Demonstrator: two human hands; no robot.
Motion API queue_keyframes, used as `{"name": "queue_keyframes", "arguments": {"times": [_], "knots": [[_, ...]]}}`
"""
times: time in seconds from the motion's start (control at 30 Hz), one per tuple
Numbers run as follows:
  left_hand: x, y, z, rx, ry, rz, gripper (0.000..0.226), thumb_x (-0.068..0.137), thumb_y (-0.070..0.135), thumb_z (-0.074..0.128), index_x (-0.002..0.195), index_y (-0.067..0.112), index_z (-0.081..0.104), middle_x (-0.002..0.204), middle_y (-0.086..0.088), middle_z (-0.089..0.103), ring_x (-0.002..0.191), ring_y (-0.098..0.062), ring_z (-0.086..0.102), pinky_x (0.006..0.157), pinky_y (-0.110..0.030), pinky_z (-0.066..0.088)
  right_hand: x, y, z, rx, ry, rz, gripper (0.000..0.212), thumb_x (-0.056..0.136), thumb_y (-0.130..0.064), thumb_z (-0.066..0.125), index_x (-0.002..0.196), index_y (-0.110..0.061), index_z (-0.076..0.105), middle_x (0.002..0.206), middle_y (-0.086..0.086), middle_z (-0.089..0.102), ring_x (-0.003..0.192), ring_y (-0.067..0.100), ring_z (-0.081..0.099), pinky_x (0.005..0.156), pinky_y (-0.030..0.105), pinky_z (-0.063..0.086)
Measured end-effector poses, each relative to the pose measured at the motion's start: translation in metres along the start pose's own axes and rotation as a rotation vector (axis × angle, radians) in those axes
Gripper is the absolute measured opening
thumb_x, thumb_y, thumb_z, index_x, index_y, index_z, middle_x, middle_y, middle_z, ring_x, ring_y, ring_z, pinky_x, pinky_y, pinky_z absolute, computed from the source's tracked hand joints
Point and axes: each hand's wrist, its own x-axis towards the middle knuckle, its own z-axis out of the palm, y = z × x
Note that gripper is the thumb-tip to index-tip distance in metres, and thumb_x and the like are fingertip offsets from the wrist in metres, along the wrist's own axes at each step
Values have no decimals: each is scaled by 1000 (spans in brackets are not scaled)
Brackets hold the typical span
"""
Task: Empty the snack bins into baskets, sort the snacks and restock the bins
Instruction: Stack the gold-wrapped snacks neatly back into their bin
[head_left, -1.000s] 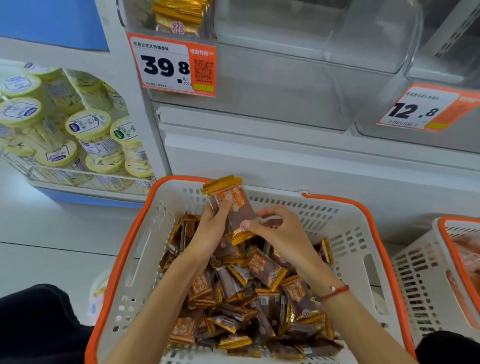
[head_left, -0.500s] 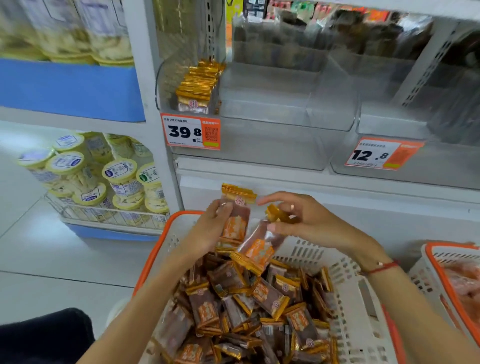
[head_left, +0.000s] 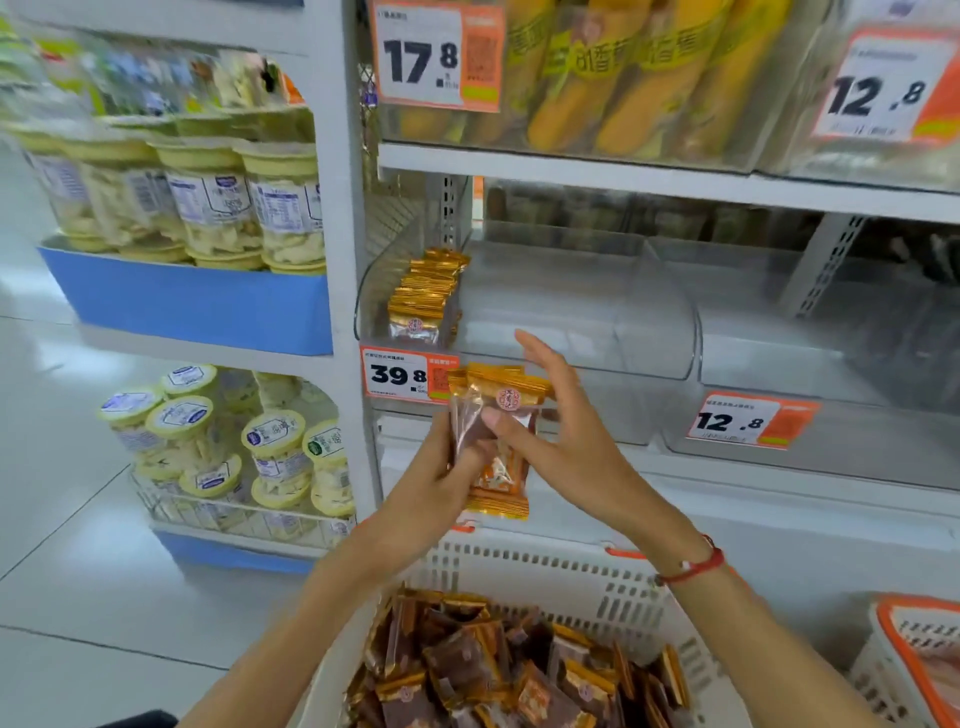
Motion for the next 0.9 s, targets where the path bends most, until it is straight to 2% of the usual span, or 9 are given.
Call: {"name": "queue_keyframes", "arguments": {"times": [0.07,0.17,0.27,0.33,0.43,0.5,0.57,0.73,0.9], "knots": [[19,9,-11,64,19,133,33,102,10,39,135,17,36,120,11,56,108,6,56,85,-7,42,19,-10,-6,194,-162,71,74,88,-25,66,143,-42,21,139,-12,41,116,1,54,88,13,49],[49,20,-30,117,69,241,44,100,12,46,141,20,30,125,8,55,111,2,55,88,-12,45,58,-24,-18,174,-201,-39,68,87,-11,68,142,-26,32,125,-8,57,111,5,61,91,24,52],[75,22,-52,266,200,326,48,95,43,53,138,34,33,133,12,45,119,-7,53,94,-29,52,89,-31,-16,58,-110,-185,61,84,-14,72,135,-21,39,120,-6,61,112,9,60,92,31,54],[89,14,-71,580,389,350,66,84,66,46,141,37,34,136,17,28,129,-10,38,102,-40,47,103,-29,-7,20,-42,-244,57,84,-16,72,130,-22,39,118,-11,60,111,7,59,86,33,57],[91,-6,-86,677,638,367,88,78,71,57,150,33,25,140,8,26,127,-1,23,107,-26,29,123,-17,7,-16,133,-277,55,85,-19,72,127,-24,38,113,-19,58,107,4,59,85,27,55],[86,-25,-89,667,739,301,98,75,70,62,152,25,23,143,0,28,132,-9,26,107,-30,31,138,-9,11,-48,170,-274,59,85,-19,73,130,-27,36,115,-19,56,108,5,59,85,25,54],[84,-41,-92,662,742,214,107,69,72,60,153,20,20,147,-3,26,136,-19,23,109,-36,32,153,-2,17,-77,56,-254,63,84,-14,73,134,-27,37,122,-13,56,113,9,58,89,27,54],[83,-51,-98,702,714,231,109,66,72,66,154,24,22,145,0,25,134,-17,23,102,-27,28,172,8,44,-140,-233,-45,60,84,-13,74,134,-21,42,121,-2,60,109,12,59,91,23,50],[83,-56,-95,709,721,231,102,71,65,64,154,23,22,144,-4,27,134,-18,23,103,-27,27,184,7,54,-268,-463,275,79,90,-27,63,149,-24,11,142,6,44,124,25,50,106,45,42]]}}
